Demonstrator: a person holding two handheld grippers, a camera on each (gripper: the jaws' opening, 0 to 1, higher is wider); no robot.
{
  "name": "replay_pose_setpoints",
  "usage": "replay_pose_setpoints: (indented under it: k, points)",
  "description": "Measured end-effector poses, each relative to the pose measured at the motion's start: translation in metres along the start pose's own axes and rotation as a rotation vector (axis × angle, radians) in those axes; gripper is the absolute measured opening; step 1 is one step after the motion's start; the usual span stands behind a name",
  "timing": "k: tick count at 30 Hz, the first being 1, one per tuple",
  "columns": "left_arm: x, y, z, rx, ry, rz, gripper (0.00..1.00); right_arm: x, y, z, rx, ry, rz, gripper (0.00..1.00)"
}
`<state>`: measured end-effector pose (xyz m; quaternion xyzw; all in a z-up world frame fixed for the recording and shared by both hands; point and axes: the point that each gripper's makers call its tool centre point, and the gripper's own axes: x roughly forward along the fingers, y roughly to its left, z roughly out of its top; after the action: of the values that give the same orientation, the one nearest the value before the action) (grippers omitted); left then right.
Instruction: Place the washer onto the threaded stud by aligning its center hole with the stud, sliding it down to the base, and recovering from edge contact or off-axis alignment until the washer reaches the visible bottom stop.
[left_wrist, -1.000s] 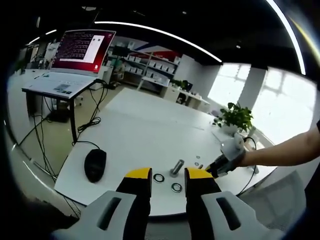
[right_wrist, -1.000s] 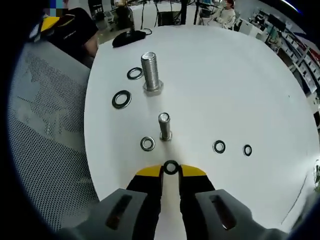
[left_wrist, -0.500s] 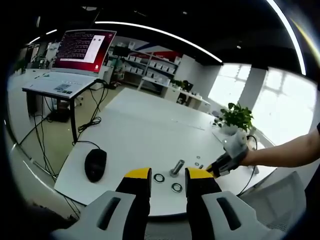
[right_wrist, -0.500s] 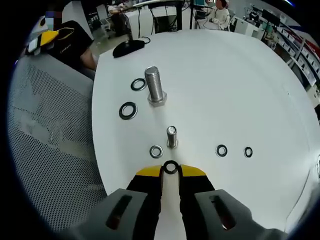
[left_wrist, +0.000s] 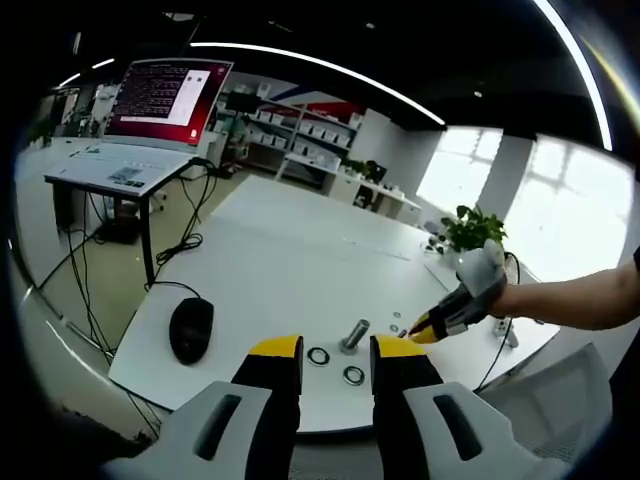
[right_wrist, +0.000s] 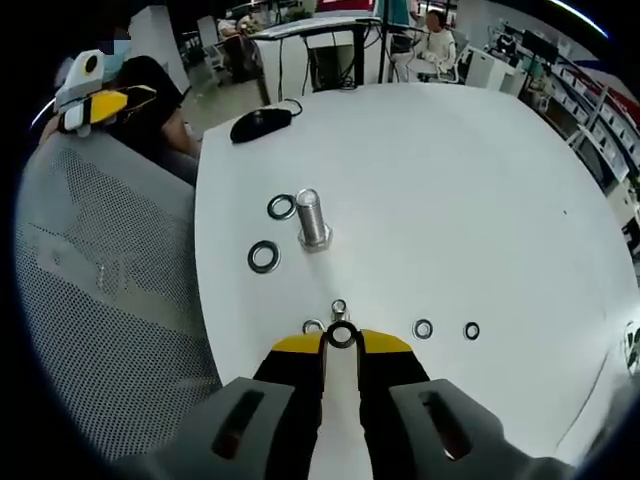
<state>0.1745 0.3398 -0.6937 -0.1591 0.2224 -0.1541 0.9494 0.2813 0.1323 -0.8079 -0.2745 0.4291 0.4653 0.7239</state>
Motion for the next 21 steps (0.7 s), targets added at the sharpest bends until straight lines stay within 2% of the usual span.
replay_pose_setpoints:
  k: [8, 15, 21]
  points:
    - [0.0, 0.0, 0.0, -0.001, 0.001, -0.001, 0.25, -0.004, 0.003, 0.014, -0.042, 0.0, 0.01, 0.13]
    - [0.0, 0.0, 0.0, -0.003, 0.001, 0.0, 0.25, 0.002, 0.005, 0.017, -0.088, 0.027, 0.015, 0.13]
    - [0.0, 0.0, 0.0, -0.004, 0.001, 0.0, 0.25, 0.005, 0.003, 0.016, -0.093, 0.043, 0.024, 0.13]
